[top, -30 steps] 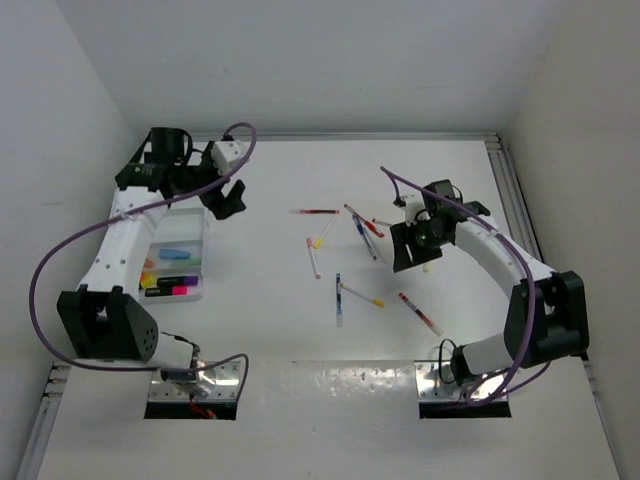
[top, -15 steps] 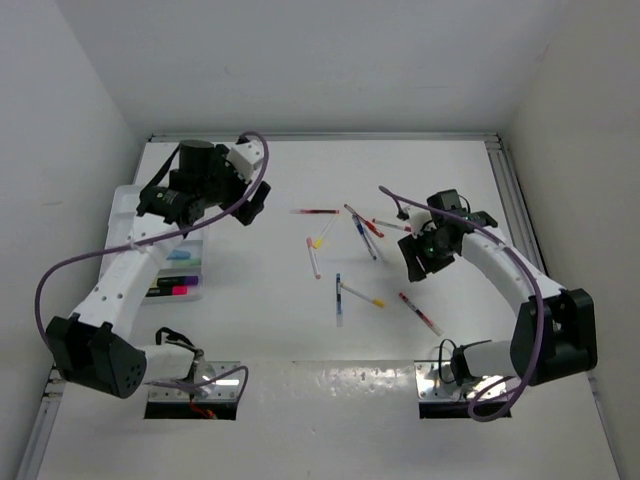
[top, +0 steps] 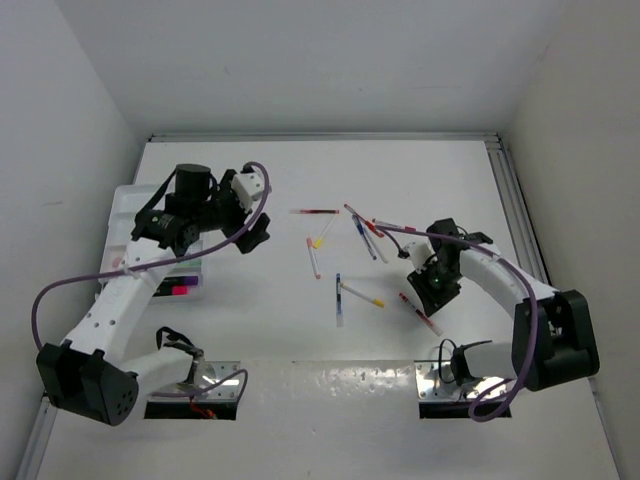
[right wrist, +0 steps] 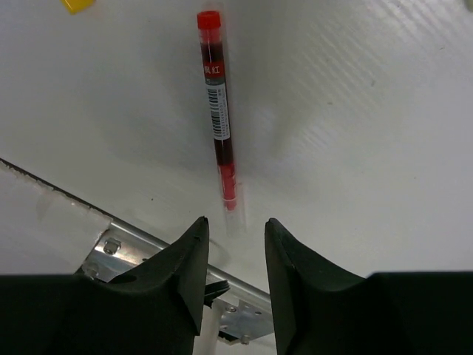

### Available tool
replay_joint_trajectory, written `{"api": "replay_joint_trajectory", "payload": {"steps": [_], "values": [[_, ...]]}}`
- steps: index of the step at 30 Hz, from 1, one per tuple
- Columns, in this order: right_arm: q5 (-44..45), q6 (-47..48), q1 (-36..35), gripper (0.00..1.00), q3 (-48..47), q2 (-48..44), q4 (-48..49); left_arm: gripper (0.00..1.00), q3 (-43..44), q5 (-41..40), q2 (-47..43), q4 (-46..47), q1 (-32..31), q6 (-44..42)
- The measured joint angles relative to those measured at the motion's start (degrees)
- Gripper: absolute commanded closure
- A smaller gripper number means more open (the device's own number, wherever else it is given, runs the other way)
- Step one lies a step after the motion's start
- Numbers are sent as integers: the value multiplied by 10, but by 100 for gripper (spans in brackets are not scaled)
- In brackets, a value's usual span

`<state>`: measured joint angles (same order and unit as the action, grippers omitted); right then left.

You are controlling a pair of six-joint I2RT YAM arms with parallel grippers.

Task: Sort the stationery into containers
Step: Grab a piece of stationery with the right arm

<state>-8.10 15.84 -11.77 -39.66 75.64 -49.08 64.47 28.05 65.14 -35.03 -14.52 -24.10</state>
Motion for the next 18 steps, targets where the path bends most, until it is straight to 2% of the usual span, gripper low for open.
{"api": "replay_joint_trajectory", "payload": {"steps": [13,18], "values": [[12,-43,-51,66,32,36,57,0,-98,1,-104,5,-13,-9],[30,-54,-66,69,33,75,82,4,-119,9,-112,12,-13,-9]]}}
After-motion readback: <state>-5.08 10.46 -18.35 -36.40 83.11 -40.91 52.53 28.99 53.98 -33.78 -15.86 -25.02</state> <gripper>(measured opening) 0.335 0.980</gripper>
